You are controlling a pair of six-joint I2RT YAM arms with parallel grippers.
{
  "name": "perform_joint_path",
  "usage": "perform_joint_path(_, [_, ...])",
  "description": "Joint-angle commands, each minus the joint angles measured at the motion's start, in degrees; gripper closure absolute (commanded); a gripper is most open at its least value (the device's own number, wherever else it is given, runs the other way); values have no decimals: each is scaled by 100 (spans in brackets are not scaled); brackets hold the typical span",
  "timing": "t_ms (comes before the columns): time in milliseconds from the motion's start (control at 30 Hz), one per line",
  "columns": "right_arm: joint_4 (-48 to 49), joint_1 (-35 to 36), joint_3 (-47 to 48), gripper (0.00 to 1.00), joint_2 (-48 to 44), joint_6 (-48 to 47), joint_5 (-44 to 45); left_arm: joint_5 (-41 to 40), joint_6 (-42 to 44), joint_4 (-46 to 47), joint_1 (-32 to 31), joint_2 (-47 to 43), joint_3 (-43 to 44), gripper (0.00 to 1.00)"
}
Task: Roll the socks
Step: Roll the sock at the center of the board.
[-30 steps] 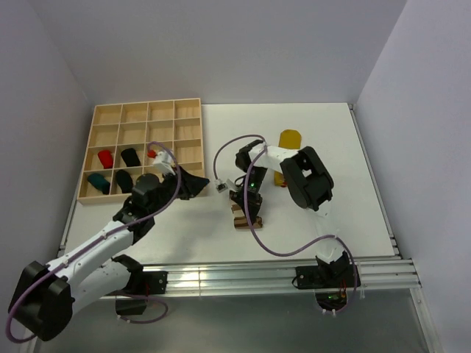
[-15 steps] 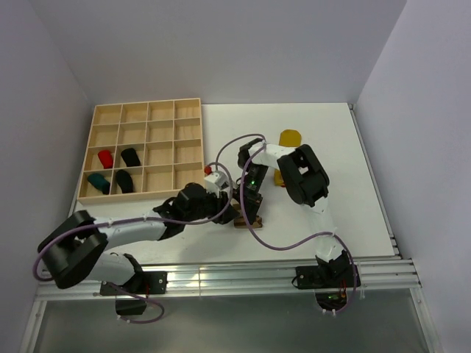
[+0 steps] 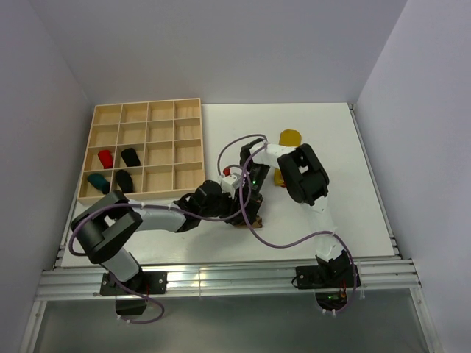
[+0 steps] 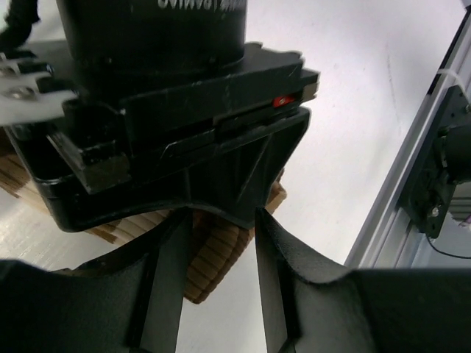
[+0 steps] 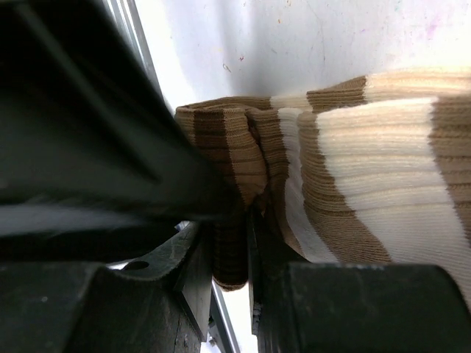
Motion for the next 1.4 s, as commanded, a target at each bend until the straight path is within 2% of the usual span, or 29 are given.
perform_joint_path(0, [-101, -74, 92, 78, 238, -286, 179, 204, 116, 483, -26, 52, 16, 54])
perform_joint_path(233, [-101, -145, 13, 77, 274, -295, 187, 389, 90, 519, -26, 316, -36, 52])
perform_joint_path(600, [100, -242, -101, 77, 177, -172, 354, 345, 55, 449, -17, 263, -362, 51])
perform_joint_path(933, [487, -259, -312, 77, 89, 57, 539, 433, 134, 106, 18, 228, -441, 54])
perform_joint_path(1167, [663, -259, -330, 77, 10, 250, 521, 451, 90, -52, 114, 324, -362, 70])
perform_joint_path(1267, [681, -251, -356, 75, -43, 268, 495, 504, 20, -88, 141, 447, -301, 83])
perform_joint_path(1300, [716, -259, -391, 72, -69, 277, 469, 512, 2, -131, 141, 491, -266, 90])
perform_joint_path(1367, [821, -259, -513, 68, -209, 372, 442, 530, -59, -280, 150, 597, -178, 98])
